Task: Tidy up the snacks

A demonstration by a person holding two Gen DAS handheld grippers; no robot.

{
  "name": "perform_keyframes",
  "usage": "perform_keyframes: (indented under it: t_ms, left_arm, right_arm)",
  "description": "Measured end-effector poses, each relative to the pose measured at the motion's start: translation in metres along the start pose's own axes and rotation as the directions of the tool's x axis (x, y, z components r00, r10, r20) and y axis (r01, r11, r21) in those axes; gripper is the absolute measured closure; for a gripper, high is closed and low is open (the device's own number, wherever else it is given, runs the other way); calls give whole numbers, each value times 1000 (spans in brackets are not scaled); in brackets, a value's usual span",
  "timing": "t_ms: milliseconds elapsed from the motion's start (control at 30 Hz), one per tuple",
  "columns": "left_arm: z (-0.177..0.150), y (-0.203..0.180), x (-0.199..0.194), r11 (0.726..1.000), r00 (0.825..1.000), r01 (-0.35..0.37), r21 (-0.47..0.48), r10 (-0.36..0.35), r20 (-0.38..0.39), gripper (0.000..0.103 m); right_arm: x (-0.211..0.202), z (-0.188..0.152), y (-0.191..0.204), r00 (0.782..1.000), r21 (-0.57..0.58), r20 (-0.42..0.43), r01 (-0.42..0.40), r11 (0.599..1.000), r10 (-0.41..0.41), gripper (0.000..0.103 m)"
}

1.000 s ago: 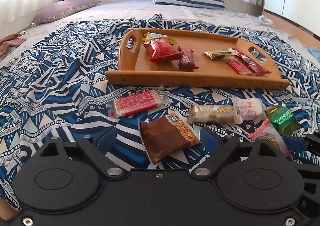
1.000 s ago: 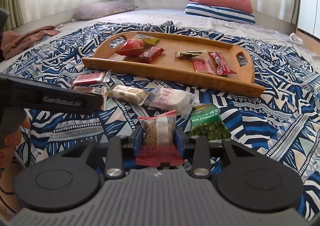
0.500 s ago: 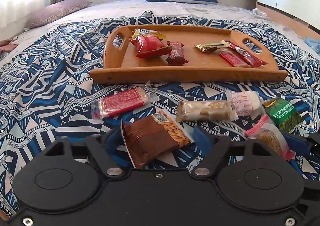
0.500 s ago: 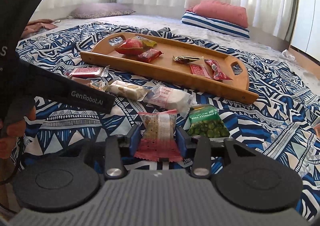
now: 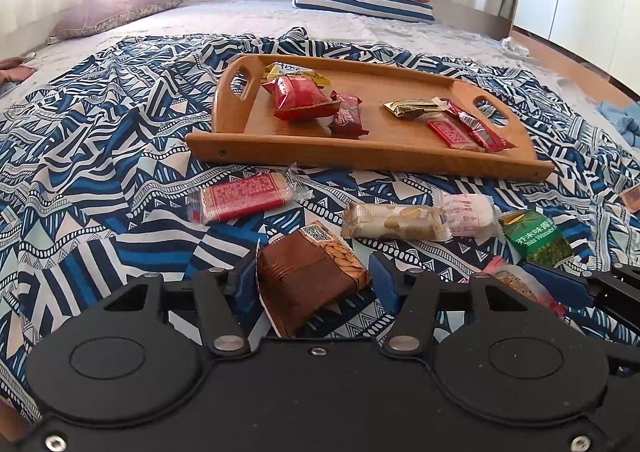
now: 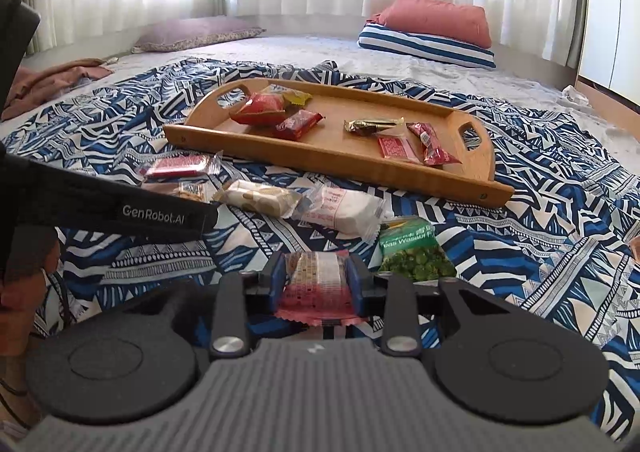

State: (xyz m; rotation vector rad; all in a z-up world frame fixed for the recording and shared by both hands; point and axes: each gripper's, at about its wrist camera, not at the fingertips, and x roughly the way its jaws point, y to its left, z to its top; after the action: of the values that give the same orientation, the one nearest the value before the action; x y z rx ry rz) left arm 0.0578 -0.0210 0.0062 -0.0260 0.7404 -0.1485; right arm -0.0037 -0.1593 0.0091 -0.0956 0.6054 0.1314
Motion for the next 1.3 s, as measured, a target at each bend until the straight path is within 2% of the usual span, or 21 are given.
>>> perform_keyframes:
  t_ms: [133, 167, 200, 233, 533, 600, 633, 667, 1000, 1100, 1167, 1300]
  left_arm:
    - [1, 0, -6, 1000, 1000, 3, -2, -3, 5, 48]
    - [1, 1, -8, 1000, 1000, 4, -3, -4, 9, 48]
    - [2, 1, -9, 1000, 1000, 5, -3, -5, 13, 48]
    - [2, 1, -11, 1000, 1000, 7, -4, -7, 17, 48]
    - [6, 4, -20, 1000, 999, 6, -7, -6, 40, 49]
    - [6, 5, -21, 1000, 999, 4, -10, -4, 41, 49]
    - [6, 5, -21, 1000, 999, 3, -11, -2, 41, 49]
    - [6, 6, -21, 1000, 999, 1, -13, 0, 41, 49]
    - [4, 10, -20, 1000, 999, -14, -21, 15, 33, 49]
    - [4, 9, -20, 1000, 999, -16, -21, 16, 32, 49]
    - [3, 9, -20, 1000, 999, -16, -21, 16, 32, 49]
    - [3, 9, -20, 1000, 999, -16, -21, 16, 32, 49]
  right_arm:
    - [-4, 5, 0, 1000, 1, 10, 0, 1000, 0, 67]
    - [-6, 6, 0, 1000, 2, 12, 0, 1000, 0, 73]
    - [-7, 7, 0, 1000, 3, 14, 1, 1000, -1, 74]
    - [-8, 9, 0, 1000, 4, 15, 3, 1000, -3, 82]
    - [-9, 11, 1, 1000, -19, 15, 15, 1000, -15, 82]
    - [-7, 10, 2, 1000, -27, 10, 16, 1000, -16, 75]
    - [-7, 8, 3, 1000, -30, 10, 18, 999, -18, 64]
    - [-6, 7, 3, 1000, -36, 11, 22, 999, -21, 61]
    - [7, 6, 1, 1000, -25, -3, 25, 999, -25, 58]
    - [9, 6, 1, 1000, -11, -13, 15, 1000, -15, 50]
    - [8, 4, 1, 1000, -2, -19, -2, 1000, 2, 39]
    - [3, -5, 0, 999, 4, -40, -18, 1000, 18, 33]
